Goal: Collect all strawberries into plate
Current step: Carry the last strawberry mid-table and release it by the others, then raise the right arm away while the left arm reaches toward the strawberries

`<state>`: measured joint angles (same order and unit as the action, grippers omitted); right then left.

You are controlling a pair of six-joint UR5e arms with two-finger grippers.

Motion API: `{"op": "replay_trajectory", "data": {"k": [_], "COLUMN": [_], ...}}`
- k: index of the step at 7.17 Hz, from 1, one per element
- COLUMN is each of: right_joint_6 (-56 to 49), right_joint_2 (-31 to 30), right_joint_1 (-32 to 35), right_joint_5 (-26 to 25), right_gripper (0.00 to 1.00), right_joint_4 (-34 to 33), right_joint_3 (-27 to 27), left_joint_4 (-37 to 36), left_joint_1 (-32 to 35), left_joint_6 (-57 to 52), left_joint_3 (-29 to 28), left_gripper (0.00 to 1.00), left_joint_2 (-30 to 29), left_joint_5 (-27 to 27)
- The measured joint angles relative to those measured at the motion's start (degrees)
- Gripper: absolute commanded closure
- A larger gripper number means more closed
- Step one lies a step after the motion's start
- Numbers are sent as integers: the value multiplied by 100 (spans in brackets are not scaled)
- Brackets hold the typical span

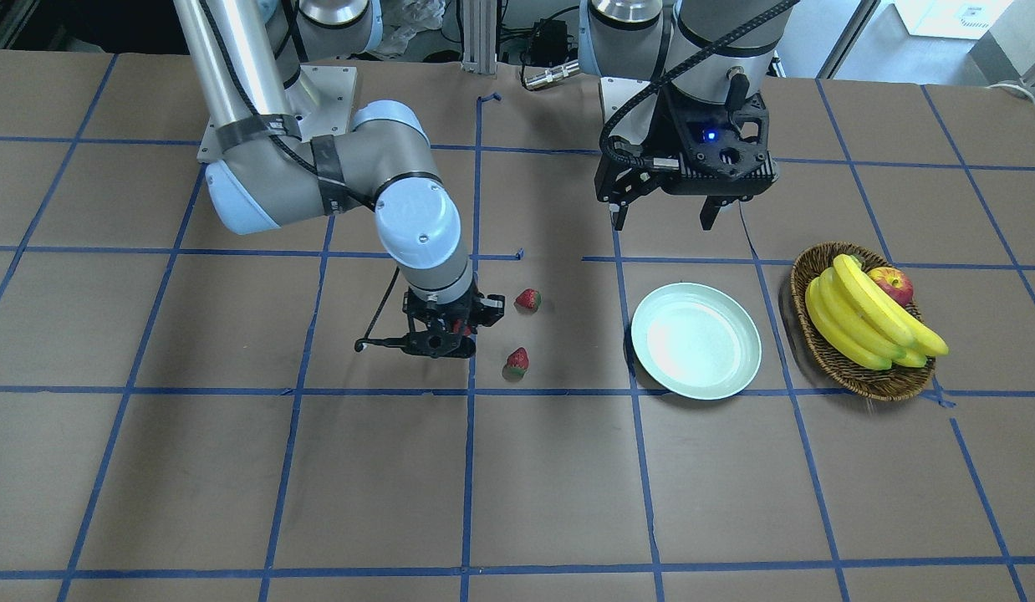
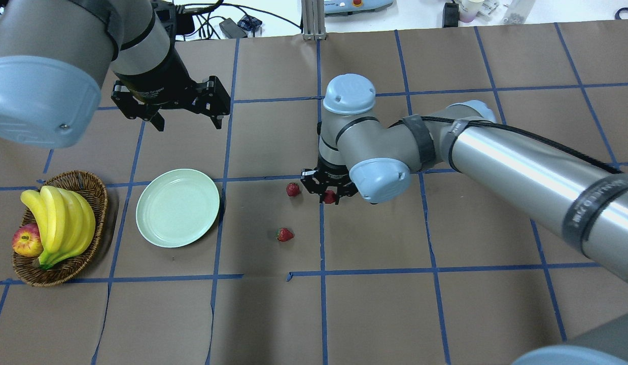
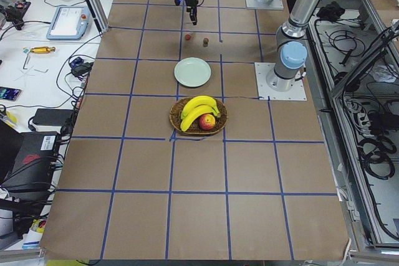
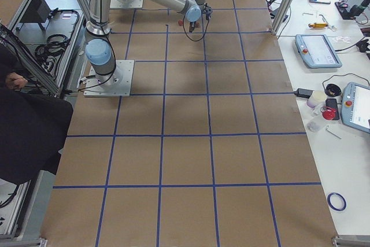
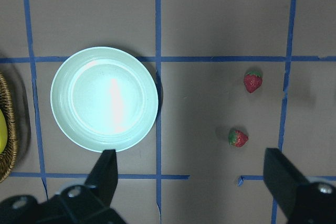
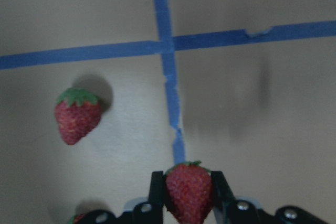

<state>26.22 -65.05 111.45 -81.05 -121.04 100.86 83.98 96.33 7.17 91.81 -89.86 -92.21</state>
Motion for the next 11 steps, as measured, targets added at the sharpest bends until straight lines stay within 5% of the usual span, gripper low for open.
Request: {"op": "replay_trajectory", "data": {"k": [1, 2, 3, 8, 11], "right_joint_6": [199, 281, 306, 293, -886], "right_joint_2": [152, 222, 246, -19, -1273], "right_joint_1": [204, 301, 340, 283, -820], "right_joint_5": [15, 23, 26, -72, -413], "right_gripper": [83, 23, 0, 0, 0], "right_joint_4": [-33, -47, -55, 33, 1625], "right_joint_3": [-134, -177, -155, -27, -245], "left_joint_4": [8, 11, 13, 6, 8], "left_joint_1": [0, 0, 0, 0, 0], "left_joint_6": [-1, 2, 5, 2, -24], "left_joint_3": [1, 3, 3, 11, 9], "left_gripper": [0, 0, 0, 0, 0], "left_joint_2": [3, 2, -1, -5, -2], "left_joint_5": [-2, -1, 0, 13, -3]}}
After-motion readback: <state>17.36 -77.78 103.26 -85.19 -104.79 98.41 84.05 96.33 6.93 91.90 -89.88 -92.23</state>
